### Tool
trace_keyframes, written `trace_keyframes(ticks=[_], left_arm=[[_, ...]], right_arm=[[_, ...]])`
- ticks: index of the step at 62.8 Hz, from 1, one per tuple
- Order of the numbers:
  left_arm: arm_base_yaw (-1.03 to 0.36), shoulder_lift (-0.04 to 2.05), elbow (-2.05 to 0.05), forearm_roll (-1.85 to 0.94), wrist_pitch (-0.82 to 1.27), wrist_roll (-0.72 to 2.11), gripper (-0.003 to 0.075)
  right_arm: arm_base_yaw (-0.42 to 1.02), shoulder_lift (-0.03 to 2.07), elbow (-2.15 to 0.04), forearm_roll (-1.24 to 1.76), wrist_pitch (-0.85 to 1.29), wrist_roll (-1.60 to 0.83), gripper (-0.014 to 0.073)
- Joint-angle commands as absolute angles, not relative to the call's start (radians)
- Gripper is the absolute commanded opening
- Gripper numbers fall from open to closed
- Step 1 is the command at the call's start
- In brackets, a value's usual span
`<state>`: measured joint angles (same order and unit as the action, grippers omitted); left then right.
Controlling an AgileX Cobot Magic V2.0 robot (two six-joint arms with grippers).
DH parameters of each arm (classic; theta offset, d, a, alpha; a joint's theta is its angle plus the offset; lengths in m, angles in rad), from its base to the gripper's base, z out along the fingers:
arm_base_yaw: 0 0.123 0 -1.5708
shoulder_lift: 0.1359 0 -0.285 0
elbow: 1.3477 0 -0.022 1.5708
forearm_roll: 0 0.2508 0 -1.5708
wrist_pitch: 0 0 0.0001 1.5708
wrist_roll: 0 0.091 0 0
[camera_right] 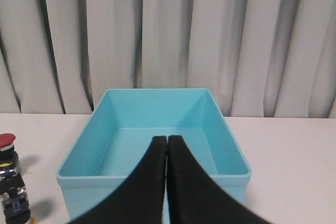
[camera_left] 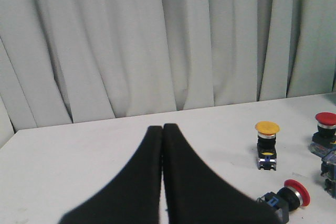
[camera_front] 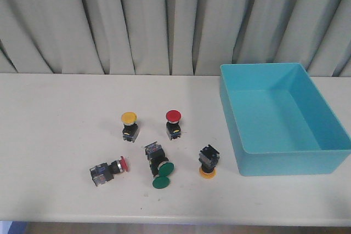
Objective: Pick red and yellow buttons and place in box
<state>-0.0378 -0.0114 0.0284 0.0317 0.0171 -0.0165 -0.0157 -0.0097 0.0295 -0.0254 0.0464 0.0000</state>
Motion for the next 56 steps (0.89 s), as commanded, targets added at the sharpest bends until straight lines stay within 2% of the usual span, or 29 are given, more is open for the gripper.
trace_keyframes(ticks=[1, 14, 37, 56], left_arm=[[-0.039, -0.025, 0.068, 0.013, -0.069, -0.032, -0.0007], [-0.039, 0.001, -0.097, -0.015, 0.044, -0.063, -0.0007], [-0.039, 0.364, -0.585, -0.013, 0.377, -0.042, -0.0006], [-0.039, 0.527, -0.578, -0.014, 0.459, -0.042, -0.0006]], right_arm=[[-0.021, -0.021, 0.036, -0.037, -0.030, -0.006, -0.0003], [-0.018, -0.006, -0.054, -0.032, -0.066, 0.008, -0.0003], [-0.018, 0.288, -0.477, -0.037, 0.236, 0.000, -0.0003], [-0.018, 0.495, -0.529, -0.036, 0.430, 0.000, -0.0003]])
